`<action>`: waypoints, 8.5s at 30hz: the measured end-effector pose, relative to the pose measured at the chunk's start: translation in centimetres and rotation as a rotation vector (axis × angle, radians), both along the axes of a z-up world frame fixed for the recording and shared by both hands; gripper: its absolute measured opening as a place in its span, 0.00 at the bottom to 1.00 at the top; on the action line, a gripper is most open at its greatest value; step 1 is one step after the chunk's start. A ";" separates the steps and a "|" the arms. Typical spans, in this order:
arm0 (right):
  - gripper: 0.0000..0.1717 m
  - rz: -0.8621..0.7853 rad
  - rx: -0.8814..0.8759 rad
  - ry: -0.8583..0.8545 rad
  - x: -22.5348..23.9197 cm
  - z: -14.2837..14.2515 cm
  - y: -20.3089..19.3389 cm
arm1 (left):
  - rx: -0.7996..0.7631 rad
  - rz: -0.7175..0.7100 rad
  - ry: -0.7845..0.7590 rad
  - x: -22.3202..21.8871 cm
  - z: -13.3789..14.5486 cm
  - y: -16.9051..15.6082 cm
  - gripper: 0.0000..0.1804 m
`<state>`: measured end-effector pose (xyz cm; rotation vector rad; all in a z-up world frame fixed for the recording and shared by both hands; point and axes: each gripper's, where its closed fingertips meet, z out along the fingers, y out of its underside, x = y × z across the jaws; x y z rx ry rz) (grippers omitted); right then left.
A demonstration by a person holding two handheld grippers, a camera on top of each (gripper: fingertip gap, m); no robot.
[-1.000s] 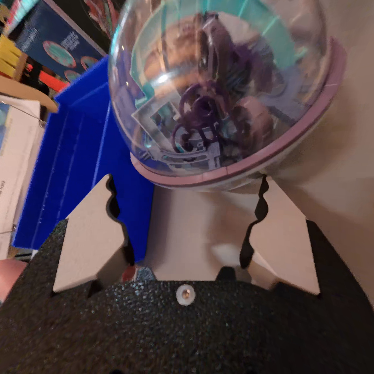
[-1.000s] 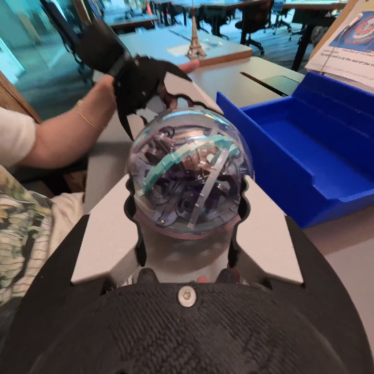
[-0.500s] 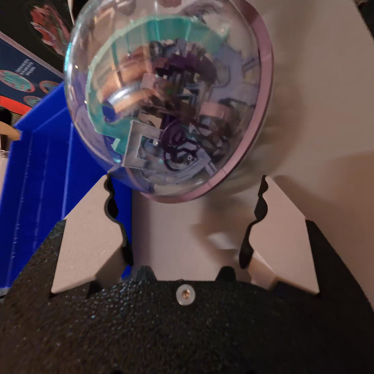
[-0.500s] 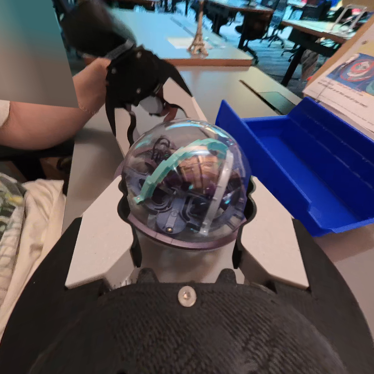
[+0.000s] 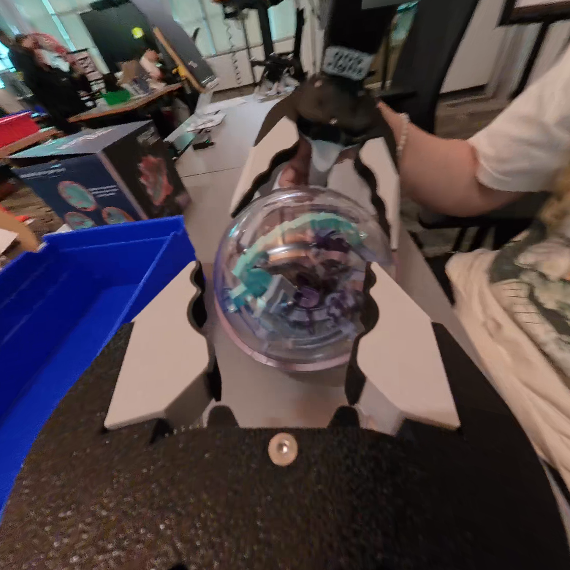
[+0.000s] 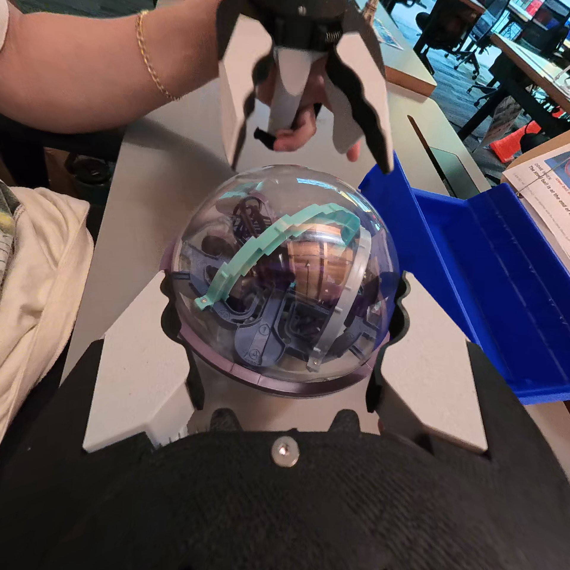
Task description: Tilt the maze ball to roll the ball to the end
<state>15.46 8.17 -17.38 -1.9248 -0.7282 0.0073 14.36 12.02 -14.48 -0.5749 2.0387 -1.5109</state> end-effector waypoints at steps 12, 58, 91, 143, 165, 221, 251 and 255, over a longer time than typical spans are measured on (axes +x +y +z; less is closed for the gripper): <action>0.76 -0.099 -0.016 -0.007 2.5 0.3 -0.8 | 0.086 0.041 0.170 1.2 -3.6 -0.4 0.56; 0.73 -0.079 0.040 -0.202 3.3 -0.5 0.5 | 0.365 0.122 0.114 2.1 -6.1 1.3 0.78; 0.79 -0.030 0.132 -0.128 1.9 2.3 -0.5 | 0.317 0.072 0.103 2.5 -5.6 -2.0 0.76; 0.65 0.023 0.232 0.161 1.2 2.6 1.6 | 0.031 0.125 0.322 2.6 -4.4 -1.0 0.78; 0.87 0.037 0.155 -0.436 1.7 -1.3 2.1 | 0.195 0.164 0.278 2.6 -5.5 -0.5 0.78; 0.84 -0.096 0.064 0.159 2.9 -0.7 2.5 | -0.215 0.220 0.454 4.1 -3.0 -0.3 0.77; 0.81 -0.076 0.190 -0.035 3.1 -0.4 3.3 | -0.416 0.273 0.471 5.6 -2.2 1.3 0.76; 0.83 -0.068 0.235 -0.031 2.5 -0.2 4.0 | -0.408 0.260 0.467 5.5 -2.2 1.2 0.77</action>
